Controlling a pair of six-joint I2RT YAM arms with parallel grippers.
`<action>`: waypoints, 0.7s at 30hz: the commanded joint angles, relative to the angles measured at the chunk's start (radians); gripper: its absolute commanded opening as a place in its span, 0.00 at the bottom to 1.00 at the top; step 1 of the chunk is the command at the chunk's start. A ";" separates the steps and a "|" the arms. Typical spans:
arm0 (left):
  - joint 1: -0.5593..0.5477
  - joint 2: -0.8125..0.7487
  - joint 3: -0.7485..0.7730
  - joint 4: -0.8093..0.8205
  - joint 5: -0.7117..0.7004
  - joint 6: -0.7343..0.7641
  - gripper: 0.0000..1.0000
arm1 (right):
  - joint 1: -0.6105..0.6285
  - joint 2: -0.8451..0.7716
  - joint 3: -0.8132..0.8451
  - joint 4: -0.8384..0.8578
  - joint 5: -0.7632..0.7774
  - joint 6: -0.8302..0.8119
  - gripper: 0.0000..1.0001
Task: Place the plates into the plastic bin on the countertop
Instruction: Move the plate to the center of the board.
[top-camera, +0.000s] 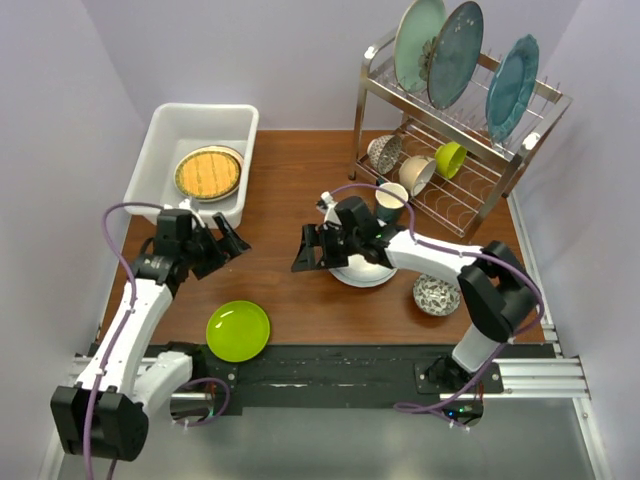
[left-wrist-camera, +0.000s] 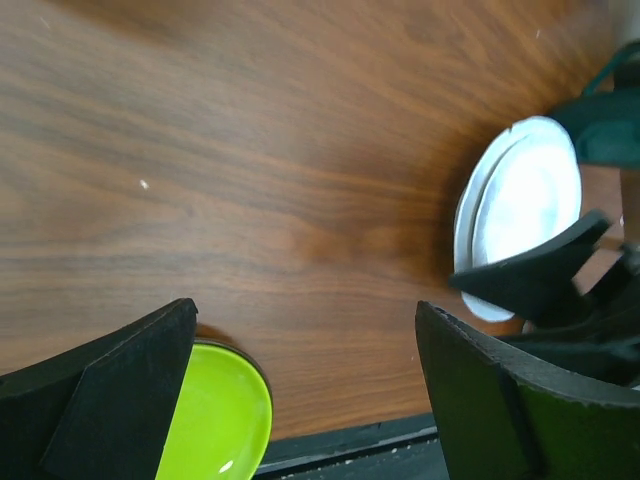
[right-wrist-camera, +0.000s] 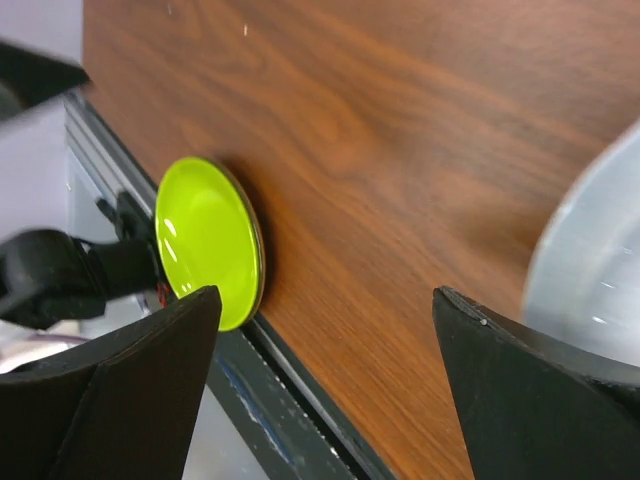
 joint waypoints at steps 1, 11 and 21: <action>0.104 0.038 0.135 -0.061 0.067 0.085 0.96 | 0.079 0.062 0.121 -0.085 -0.068 -0.100 0.88; 0.228 0.107 0.148 -0.030 0.176 0.131 0.96 | 0.179 0.251 0.261 -0.139 -0.253 -0.186 0.71; 0.271 0.120 0.154 -0.010 0.226 0.144 0.96 | 0.231 0.413 0.346 -0.136 -0.400 -0.171 0.54</action>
